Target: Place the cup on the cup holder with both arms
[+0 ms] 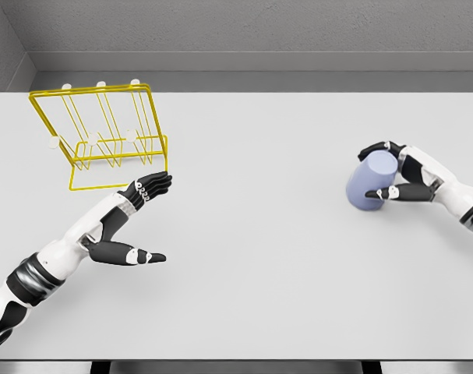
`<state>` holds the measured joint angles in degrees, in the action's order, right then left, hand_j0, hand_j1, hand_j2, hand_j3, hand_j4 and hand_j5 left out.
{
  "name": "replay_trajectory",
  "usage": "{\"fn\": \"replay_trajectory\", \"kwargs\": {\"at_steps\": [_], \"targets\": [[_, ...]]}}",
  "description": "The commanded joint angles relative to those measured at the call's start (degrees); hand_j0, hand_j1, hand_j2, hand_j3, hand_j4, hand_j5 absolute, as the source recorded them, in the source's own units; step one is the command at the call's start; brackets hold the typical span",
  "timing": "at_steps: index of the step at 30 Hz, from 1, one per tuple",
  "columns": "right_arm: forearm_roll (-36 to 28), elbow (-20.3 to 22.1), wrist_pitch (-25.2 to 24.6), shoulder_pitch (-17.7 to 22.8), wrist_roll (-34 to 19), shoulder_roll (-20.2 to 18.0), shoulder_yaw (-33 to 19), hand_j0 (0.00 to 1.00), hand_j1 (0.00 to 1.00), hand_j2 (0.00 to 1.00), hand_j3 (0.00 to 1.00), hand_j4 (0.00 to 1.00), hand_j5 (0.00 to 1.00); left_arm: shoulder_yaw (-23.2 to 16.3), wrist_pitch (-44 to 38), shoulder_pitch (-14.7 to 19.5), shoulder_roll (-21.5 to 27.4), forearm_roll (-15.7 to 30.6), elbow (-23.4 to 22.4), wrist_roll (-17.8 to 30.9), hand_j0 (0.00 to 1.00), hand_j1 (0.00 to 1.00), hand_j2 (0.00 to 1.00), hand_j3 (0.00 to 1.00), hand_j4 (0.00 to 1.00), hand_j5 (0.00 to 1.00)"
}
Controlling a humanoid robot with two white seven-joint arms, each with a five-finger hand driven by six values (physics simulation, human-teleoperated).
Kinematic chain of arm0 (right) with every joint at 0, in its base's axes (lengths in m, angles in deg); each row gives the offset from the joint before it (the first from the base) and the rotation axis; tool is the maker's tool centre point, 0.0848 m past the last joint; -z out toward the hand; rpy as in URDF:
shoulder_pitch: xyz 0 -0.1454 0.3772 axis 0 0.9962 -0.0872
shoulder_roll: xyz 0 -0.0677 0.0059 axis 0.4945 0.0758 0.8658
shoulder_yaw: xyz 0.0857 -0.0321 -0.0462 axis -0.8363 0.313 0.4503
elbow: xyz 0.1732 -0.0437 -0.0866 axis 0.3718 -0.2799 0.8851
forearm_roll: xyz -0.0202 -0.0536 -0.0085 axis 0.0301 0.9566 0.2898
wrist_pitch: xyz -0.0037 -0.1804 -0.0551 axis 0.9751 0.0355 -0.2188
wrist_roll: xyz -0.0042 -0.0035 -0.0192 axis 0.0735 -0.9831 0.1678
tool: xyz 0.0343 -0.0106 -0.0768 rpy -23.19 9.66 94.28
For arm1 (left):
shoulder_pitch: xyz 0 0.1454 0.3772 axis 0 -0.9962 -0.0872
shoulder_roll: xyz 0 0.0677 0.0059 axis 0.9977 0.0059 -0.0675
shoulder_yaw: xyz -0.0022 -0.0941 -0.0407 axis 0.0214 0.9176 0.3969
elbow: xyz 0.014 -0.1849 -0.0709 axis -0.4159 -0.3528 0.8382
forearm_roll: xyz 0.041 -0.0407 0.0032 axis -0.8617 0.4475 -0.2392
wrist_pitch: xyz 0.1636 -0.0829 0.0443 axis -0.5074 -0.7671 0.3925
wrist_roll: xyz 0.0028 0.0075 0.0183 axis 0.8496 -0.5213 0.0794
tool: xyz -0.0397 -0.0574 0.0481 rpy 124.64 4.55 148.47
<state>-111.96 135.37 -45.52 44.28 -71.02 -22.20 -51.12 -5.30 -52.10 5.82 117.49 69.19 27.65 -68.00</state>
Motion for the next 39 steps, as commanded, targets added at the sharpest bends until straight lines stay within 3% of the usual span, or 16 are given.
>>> {"fn": "replay_trajectory", "kwargs": {"at_steps": [1, 7, 21, 29, 39], "targets": [[-0.71, 2.65, -0.07, 0.0, 0.01, -0.57, -0.12, 0.54, 0.54, 0.54, 0.54, 0.54, 0.54, 0.0, -0.01, 0.0, 0.05, 0.22, 0.01, 0.0, 1.0, 1.0, 1.0, 1.0, 1.0, 1.0], [-4.22, 7.48, -0.07, -0.09, 0.01, -3.74, -0.12, 0.54, 0.54, 0.54, 0.54, 0.54, 0.54, 0.09, -0.01, 0.0, 0.14, 0.22, 0.01, 0.0, 1.0, 1.0, 1.0, 1.0, 1.0, 1.0], [-4.84, 17.68, -0.33, 0.26, 0.01, -3.47, 0.67, 0.54, 0.54, 0.54, 0.54, 0.54, 0.54, 1.76, -0.01, -1.58, 0.14, 0.22, 0.01, 0.0, 1.0, 1.0, 1.0, 1.0, 1.0, 1.0], [-4.84, 21.19, -0.86, -0.09, 0.01, -3.12, 1.37, 0.54, 0.54, 0.54, 0.54, 0.54, 0.54, 1.75, -0.1, -1.67, 0.14, 0.22, 0.01, 0.0, 1.0, 1.0, 1.0, 1.0, 1.0, 1.0], [-4.58, 23.04, -0.77, -3.69, 0.01, -0.84, 8.23, 0.54, 0.54, 0.54, 0.54, 0.54, 0.54, 1.67, -0.01, -1.67, 0.14, 0.13, 0.1, 0.0, 1.0, 1.0, 1.0, 1.0, 1.0, 1.0]]}}
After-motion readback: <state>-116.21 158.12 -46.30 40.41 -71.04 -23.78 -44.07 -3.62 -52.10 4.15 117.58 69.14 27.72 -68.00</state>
